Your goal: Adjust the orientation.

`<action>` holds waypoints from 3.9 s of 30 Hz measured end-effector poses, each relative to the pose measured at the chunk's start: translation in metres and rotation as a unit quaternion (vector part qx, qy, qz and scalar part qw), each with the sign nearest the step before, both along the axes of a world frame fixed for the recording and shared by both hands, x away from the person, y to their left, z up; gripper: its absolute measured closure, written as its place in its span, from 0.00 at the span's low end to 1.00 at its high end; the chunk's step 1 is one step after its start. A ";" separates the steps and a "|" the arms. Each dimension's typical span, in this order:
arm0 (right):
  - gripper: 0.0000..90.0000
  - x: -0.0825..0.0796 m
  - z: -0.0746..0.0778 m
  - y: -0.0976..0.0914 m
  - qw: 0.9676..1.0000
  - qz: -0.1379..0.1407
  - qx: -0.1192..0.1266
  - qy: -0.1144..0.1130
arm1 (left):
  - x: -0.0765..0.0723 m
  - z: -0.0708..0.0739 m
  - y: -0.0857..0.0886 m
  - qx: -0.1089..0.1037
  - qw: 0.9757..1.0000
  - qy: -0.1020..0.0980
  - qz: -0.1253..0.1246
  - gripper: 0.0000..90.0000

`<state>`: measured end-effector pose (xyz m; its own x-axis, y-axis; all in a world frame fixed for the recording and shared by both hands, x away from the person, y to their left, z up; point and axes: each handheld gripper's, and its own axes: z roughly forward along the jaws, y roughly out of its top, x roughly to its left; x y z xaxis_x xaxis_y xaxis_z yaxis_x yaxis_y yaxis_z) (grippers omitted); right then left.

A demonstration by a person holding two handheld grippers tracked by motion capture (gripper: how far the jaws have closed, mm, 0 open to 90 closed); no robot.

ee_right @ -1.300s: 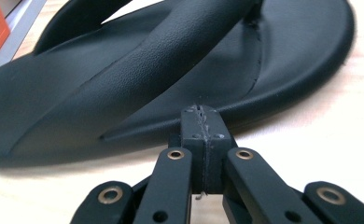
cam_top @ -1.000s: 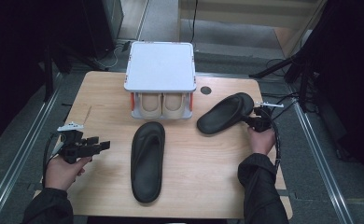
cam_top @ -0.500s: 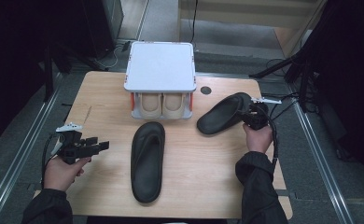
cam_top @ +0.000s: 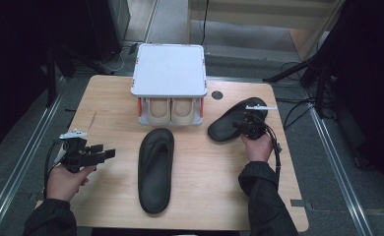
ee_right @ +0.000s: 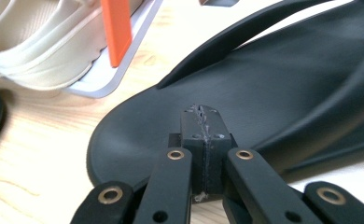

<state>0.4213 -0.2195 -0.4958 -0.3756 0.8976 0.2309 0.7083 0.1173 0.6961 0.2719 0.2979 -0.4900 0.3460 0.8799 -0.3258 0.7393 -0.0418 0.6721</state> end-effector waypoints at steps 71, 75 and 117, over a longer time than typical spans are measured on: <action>0.78 -0.029 -0.001 -0.056 0.998 -0.060 0.016 -0.017 | 0.038 0.000 -0.030 0.001 0.999 -0.007 -0.045 0.43; 0.72 -0.024 -0.002 -0.055 0.998 -0.063 0.011 -0.018 | 0.033 -0.001 -0.029 0.002 0.999 -0.007 -0.046 0.43; 0.70 0.030 -0.014 -0.047 0.995 -0.096 0.006 0.005 | -0.004 -0.007 -0.010 0.001 1.000 0.003 -0.016 0.42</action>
